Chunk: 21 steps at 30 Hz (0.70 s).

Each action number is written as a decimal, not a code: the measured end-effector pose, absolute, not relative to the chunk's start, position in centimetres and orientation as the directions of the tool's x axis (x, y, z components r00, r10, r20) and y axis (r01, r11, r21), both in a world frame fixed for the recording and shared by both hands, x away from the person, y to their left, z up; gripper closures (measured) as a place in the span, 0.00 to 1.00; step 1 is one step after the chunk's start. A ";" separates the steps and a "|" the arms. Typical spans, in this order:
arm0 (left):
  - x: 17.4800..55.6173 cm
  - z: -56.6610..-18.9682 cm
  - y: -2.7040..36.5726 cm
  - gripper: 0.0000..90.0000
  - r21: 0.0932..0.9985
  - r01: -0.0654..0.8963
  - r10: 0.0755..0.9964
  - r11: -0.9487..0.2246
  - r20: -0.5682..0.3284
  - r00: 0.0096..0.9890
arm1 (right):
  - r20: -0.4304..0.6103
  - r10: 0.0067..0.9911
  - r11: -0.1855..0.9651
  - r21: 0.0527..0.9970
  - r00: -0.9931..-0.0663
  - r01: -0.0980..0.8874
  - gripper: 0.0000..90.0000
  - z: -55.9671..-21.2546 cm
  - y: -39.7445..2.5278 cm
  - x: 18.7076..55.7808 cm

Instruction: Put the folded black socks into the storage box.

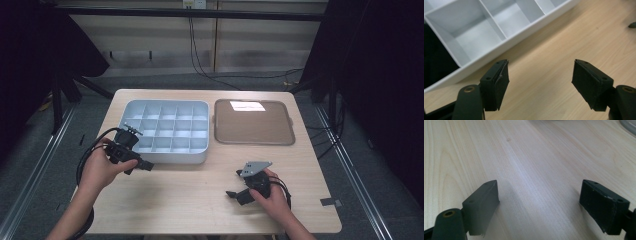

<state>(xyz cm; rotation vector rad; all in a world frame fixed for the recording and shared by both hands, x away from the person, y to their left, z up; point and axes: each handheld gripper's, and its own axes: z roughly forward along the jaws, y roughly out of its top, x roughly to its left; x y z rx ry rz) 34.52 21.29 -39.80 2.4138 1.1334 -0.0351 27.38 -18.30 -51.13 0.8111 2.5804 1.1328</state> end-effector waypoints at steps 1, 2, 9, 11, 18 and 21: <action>34.4 -39.9 21.2 0.32 0.402 0.731 0.718 -0.551 -0.218 0.661 | 0.028 0.562 0.554 0.730 -0.827 0.401 0.17 -51.1 -18.3 27.4; 34.2 -40.2 21.2 0.32 0.401 0.722 0.709 -0.565 -0.212 0.673 | 0.029 0.562 0.554 0.730 -0.827 0.401 0.17 -51.1 -18.3 27.4; 33.3 -41.9 20.4 0.32 0.410 0.678 0.653 -0.610 -0.223 0.724 | 0.028 0.562 0.554 0.730 -0.827 0.401 0.17 -51.1 -18.3 27.4; 33.0 -42.5 20.2 0.32 0.419 0.663 0.640 -0.621 -0.217 0.737 | 0.028 0.562 0.554 0.730 -0.827 0.401 0.17 -51.1 -18.3 27.4; 32.5 -44.9 19.5 0.33 0.416 0.649 0.628 -0.637 -0.207 0.750 | 0.029 0.562 0.553 0.730 -0.827 0.401 0.17 -51.1 -18.3 27.4; 32.4 -45.8 19.3 0.33 0.430 0.636 0.621 -0.641 -0.196 0.759 | 0.029 0.562 0.553 0.730 -0.827 0.401 0.17 -51.1 -18.3 27.4</action>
